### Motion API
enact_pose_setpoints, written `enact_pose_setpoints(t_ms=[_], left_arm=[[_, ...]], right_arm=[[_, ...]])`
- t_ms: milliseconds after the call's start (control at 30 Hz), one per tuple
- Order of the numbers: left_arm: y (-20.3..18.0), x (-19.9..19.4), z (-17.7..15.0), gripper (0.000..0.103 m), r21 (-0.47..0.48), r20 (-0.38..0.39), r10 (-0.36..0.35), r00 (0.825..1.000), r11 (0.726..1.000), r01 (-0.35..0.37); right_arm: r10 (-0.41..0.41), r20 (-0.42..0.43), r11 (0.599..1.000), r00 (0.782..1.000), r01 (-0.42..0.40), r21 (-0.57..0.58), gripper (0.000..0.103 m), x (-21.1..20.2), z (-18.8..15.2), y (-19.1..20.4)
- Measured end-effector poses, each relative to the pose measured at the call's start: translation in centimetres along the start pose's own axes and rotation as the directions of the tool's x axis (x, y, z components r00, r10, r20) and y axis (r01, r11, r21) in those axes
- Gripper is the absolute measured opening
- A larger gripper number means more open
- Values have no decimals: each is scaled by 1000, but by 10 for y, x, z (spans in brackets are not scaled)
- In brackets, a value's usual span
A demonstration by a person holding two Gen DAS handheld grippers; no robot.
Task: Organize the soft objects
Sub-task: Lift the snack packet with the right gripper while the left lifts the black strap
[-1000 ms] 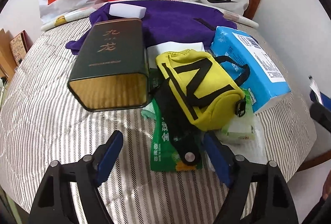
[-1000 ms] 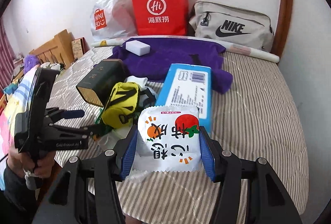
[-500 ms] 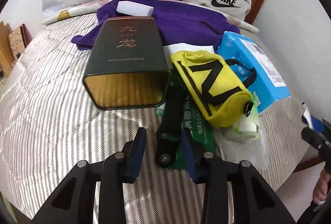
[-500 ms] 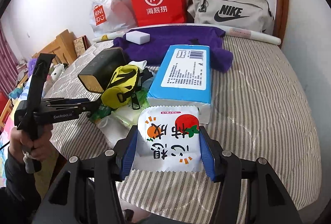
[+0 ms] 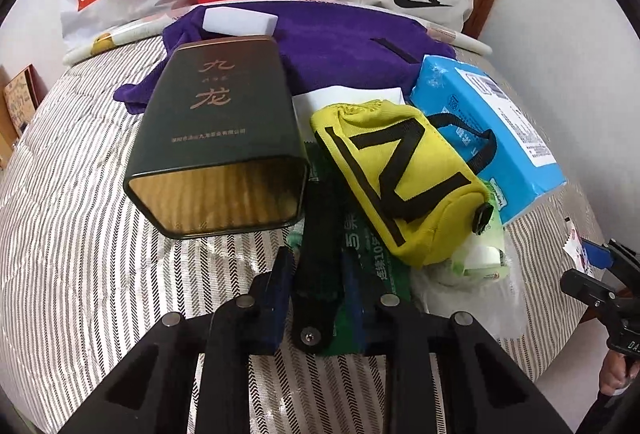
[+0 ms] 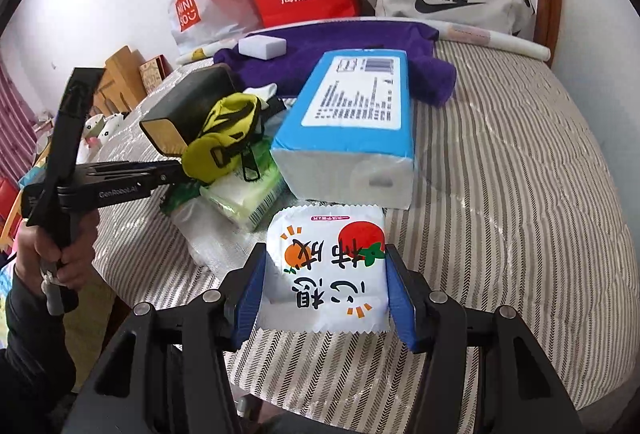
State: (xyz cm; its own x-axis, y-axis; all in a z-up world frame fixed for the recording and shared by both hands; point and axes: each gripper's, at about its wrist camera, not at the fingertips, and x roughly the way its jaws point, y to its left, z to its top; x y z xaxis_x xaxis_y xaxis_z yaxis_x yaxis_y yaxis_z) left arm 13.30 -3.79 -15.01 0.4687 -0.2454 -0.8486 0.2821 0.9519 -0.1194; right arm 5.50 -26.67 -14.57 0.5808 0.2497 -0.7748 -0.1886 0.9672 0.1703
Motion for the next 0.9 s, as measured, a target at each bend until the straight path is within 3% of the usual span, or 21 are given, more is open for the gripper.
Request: enact_pose_setpoints(t_ms=[500, 900], left_arm=[[4, -7, 0, 21, 6, 33, -29, 999, 1000, 28], [7, -35, -12, 21, -10, 69, -42, 997, 999, 43]], right_arm=[[-16, -55, 1000, 998, 17, 18, 55, 26, -9, -9], [-20, -33, 1000, 999, 20, 9, 55, 16, -7, -4]])
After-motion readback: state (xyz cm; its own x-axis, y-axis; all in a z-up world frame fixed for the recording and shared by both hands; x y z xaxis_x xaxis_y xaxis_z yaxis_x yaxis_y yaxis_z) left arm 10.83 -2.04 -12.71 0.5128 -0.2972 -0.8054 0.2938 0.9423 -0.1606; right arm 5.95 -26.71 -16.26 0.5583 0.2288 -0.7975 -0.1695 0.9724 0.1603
